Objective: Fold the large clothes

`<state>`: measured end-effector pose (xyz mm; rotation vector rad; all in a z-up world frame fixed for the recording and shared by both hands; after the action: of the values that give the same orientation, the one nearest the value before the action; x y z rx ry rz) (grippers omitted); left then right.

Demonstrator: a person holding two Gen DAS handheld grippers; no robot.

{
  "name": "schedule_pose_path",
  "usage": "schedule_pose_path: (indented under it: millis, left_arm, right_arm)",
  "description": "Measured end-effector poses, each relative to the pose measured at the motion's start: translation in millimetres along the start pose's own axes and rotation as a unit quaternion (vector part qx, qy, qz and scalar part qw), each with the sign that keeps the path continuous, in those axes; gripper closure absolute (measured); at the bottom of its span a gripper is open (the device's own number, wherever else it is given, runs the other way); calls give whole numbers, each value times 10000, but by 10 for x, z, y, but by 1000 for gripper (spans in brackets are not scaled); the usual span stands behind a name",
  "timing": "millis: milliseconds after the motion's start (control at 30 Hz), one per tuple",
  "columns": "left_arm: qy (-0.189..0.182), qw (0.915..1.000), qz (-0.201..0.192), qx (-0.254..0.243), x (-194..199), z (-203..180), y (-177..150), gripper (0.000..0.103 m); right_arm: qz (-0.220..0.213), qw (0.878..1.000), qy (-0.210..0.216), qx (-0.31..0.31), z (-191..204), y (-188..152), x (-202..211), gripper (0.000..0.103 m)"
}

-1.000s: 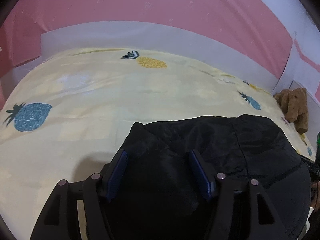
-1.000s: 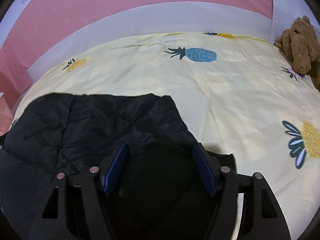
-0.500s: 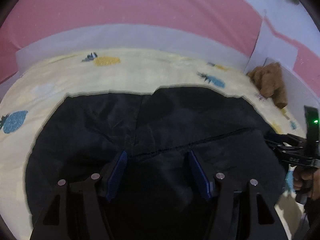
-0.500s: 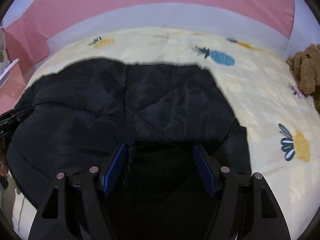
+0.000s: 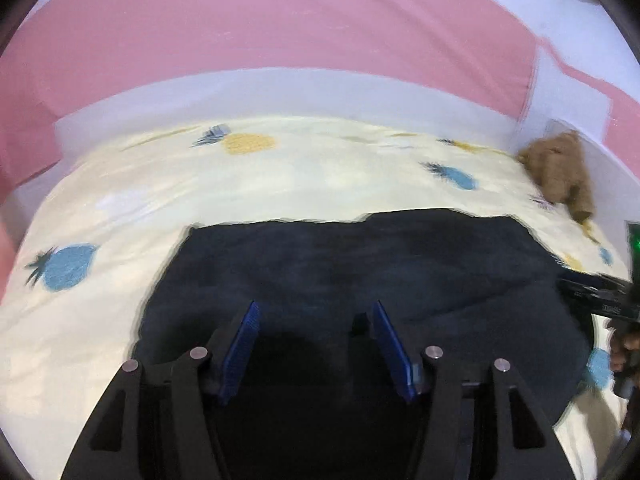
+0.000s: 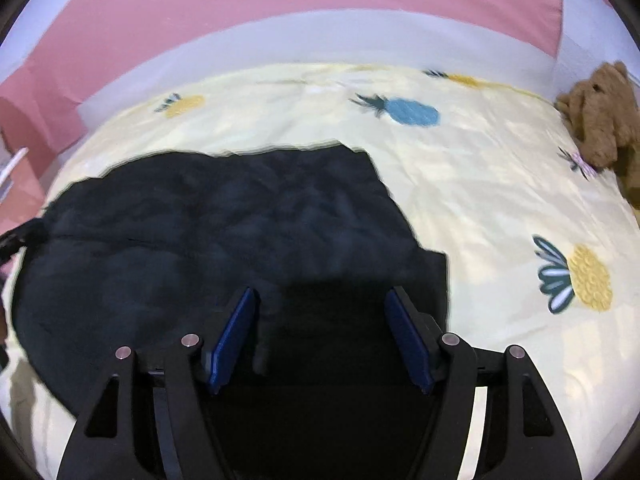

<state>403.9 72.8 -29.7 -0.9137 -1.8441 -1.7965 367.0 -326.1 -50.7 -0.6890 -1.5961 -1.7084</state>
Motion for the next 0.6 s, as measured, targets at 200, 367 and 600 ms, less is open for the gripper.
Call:
schedule_pose_path:
  millis: [200, 367, 600]
  left_arm:
    - [-33, 9998, -151, 107, -291, 179, -255, 43]
    - [-58, 9998, -43, 173, -126, 209, -180, 45]
    - [9, 9984, 39, 556, -59, 600, -333, 45]
  right_arm:
    - [44, 9999, -145, 28, -12, -117, -241, 35]
    - [-66, 9999, -107, -80, -40, -63, 0, 36]
    - [51, 9998, -27, -193, -131, -253, 1, 36]
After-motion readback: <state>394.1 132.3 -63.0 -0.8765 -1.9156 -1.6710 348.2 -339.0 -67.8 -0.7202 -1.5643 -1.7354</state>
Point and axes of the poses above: each gripper's, at about its wrist camera, not at the fingertips, and x roughly against the way its jaws point, z to its left, y to its top, the point moved 1 cm from there along -x, roughly the way its jaws point, and after that the axes turned 2 degrees about y, right-handed, at the moved point
